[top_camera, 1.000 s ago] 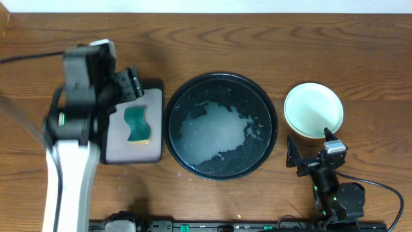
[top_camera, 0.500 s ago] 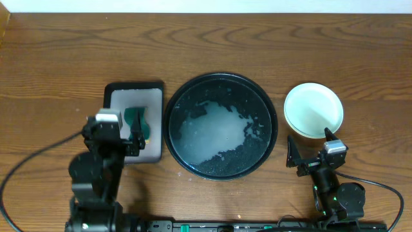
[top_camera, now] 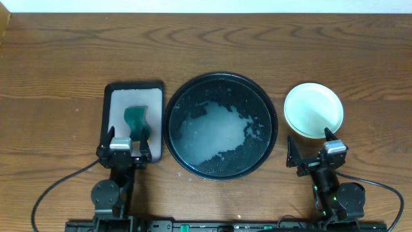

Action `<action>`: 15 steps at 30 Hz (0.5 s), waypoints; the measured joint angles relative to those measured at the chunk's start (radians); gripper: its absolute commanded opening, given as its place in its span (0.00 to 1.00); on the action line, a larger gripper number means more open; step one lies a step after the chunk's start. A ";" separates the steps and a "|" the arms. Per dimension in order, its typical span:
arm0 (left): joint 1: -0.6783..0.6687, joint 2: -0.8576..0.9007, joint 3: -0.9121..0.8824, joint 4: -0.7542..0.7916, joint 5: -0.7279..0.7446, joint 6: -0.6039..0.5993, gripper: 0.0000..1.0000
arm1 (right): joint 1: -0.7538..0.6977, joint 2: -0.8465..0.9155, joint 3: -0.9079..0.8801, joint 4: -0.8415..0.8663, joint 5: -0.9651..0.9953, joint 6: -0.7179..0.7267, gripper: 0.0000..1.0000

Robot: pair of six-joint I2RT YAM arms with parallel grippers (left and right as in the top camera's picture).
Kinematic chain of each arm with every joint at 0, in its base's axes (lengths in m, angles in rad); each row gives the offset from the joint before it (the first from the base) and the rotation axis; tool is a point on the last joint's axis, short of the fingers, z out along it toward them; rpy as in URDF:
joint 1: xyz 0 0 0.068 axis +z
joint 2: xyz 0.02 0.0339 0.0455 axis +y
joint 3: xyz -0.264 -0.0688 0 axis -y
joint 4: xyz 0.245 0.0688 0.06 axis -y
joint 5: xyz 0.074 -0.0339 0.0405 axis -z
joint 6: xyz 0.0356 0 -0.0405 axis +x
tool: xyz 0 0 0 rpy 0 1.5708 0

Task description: Clean dirty plates on tray and stack at the side

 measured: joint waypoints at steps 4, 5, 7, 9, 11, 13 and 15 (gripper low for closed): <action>0.000 -0.032 -0.012 -0.071 -0.009 0.000 0.78 | 0.000 0.000 0.000 0.001 0.000 0.000 0.99; 0.000 -0.034 -0.011 -0.075 -0.012 0.000 0.78 | 0.000 0.000 0.000 0.000 0.000 0.000 0.99; 0.000 -0.035 -0.011 -0.076 -0.014 0.000 0.78 | 0.000 0.000 0.000 0.000 0.000 0.000 0.99; 0.000 -0.036 -0.011 -0.076 -0.015 0.000 0.78 | 0.000 0.000 0.000 0.000 0.000 0.000 0.99; 0.000 -0.036 -0.011 -0.076 -0.015 0.000 0.78 | 0.000 0.000 0.000 0.000 0.000 0.000 0.99; 0.000 -0.036 -0.011 -0.076 -0.015 0.000 0.78 | 0.000 0.000 0.000 0.000 0.000 0.000 0.99; 0.000 -0.036 -0.011 -0.076 -0.015 0.000 0.78 | 0.000 0.000 0.000 0.000 0.000 0.000 0.99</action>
